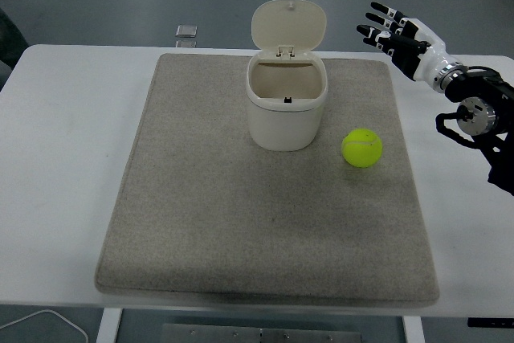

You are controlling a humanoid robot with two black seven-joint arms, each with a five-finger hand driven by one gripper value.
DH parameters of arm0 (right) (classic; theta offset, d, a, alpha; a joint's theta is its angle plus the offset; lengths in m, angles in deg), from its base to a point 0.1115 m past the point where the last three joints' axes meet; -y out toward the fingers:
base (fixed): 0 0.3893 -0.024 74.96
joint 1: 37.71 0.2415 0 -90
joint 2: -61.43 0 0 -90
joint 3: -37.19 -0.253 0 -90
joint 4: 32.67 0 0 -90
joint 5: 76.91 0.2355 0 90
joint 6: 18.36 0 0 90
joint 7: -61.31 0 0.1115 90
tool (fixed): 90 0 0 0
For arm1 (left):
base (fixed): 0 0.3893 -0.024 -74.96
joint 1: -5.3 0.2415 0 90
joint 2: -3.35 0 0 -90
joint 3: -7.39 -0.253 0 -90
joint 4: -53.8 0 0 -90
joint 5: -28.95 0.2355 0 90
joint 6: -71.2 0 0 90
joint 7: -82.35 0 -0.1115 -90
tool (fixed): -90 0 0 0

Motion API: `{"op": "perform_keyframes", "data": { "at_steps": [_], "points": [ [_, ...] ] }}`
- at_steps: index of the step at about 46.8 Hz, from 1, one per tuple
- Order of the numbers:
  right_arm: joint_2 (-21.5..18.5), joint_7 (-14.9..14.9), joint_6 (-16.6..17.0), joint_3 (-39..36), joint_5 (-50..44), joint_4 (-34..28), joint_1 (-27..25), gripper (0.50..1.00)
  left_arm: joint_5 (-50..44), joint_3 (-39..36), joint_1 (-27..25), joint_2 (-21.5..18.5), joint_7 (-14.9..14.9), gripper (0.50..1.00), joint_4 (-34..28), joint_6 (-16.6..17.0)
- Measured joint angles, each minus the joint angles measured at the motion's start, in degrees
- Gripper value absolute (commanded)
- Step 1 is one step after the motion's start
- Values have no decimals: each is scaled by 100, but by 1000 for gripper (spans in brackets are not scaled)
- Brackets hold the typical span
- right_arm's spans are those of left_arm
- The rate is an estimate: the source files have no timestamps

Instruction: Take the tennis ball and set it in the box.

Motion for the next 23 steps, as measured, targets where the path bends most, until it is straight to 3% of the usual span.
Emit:
{"op": "perform_keyframes", "data": {
  "at_steps": [23],
  "points": [
    [32,1,95,2,-445,2,44,930,0,-1,1,0,0,992,-1,3]
  ]
}}
